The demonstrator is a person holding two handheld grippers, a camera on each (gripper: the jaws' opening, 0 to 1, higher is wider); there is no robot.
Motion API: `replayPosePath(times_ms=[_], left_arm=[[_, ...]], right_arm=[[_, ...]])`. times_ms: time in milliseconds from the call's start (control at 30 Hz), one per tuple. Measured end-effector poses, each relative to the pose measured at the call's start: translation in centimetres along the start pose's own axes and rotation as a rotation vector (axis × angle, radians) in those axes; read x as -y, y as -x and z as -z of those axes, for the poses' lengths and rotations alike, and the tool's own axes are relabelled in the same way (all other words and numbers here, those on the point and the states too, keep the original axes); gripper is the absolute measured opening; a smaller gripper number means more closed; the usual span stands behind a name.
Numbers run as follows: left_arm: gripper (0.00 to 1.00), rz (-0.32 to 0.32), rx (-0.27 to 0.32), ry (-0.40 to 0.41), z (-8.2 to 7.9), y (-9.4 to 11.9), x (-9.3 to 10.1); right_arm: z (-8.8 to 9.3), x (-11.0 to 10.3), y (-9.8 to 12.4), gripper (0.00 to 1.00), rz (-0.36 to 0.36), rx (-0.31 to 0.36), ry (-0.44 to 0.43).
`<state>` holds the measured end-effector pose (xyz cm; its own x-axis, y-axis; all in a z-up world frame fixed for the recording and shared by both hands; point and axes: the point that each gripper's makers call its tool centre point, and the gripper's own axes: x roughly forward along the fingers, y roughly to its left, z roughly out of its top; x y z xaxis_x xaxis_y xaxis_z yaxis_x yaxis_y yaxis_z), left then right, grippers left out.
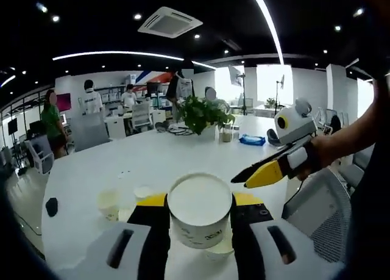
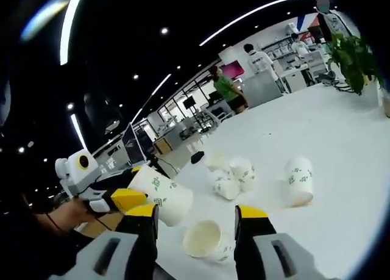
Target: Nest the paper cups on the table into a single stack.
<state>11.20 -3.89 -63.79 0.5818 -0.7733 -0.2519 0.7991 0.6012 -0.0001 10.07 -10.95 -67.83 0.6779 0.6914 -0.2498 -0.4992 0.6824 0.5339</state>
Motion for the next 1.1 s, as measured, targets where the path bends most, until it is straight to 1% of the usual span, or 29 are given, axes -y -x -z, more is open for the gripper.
replayPosePath(times_ms=[200, 300, 467, 600, 700, 800, 867, 900, 967, 1067, 1100], left_arm=[[0.37, 0.033, 0.002, -0.005, -0.1, -0.1, 0.8], [0.37, 0.034, 0.007, -0.004, -0.1, -0.1, 0.9], [0.37, 0.036, 0.034, 0.030, -0.7, -0.1, 1.2], [0.37, 0.043, 0.064, 0.067, -1.4, 0.1, 1.2], [0.37, 0.054, 0.081, 0.089, -1.8, 0.1, 1.3], [0.37, 0.065, 0.082, 0.097, -1.8, 0.2, 1.4], [0.37, 0.091, 0.099, 0.118, -2.1, 0.4, 1.7], [0.37, 0.098, 0.104, 0.126, -2.2, 0.4, 1.8], [0.37, 0.111, 0.104, 0.127, -2.3, 0.5, 2.0], [0.37, 0.131, 0.103, 0.120, -2.3, 0.6, 2.4], [0.37, 0.137, 0.102, 0.119, -2.3, 0.6, 2.5]], right_arm=[[0.1, -0.4, 0.1, 0.46, -0.025, -0.005, -0.019], [0.1, -0.6, 0.1, 0.46, -0.036, -0.003, -0.029], [-0.4, -0.8, 0.2, 0.44, -0.058, 0.025, -0.075], [-0.7, -1.7, 0.1, 0.44, -0.089, 0.040, -0.099], [-0.6, -2.2, 0.1, 0.44, -0.126, 0.048, -0.134], [-0.9, -2.7, 0.0, 0.42, -0.157, 0.061, -0.164], [-1.1, -2.8, -0.1, 0.40, -0.174, 0.069, -0.178], [-0.9, -2.8, -0.1, 0.39, -0.175, 0.060, -0.193], [-1.1, -2.9, -0.1, 0.39, -0.186, 0.070, -0.211], [-1.3, -3.1, 0.0, 0.37, -0.215, 0.073, -0.275], [-1.3, -3.1, -0.1, 0.37, -0.219, 0.074, -0.278]])
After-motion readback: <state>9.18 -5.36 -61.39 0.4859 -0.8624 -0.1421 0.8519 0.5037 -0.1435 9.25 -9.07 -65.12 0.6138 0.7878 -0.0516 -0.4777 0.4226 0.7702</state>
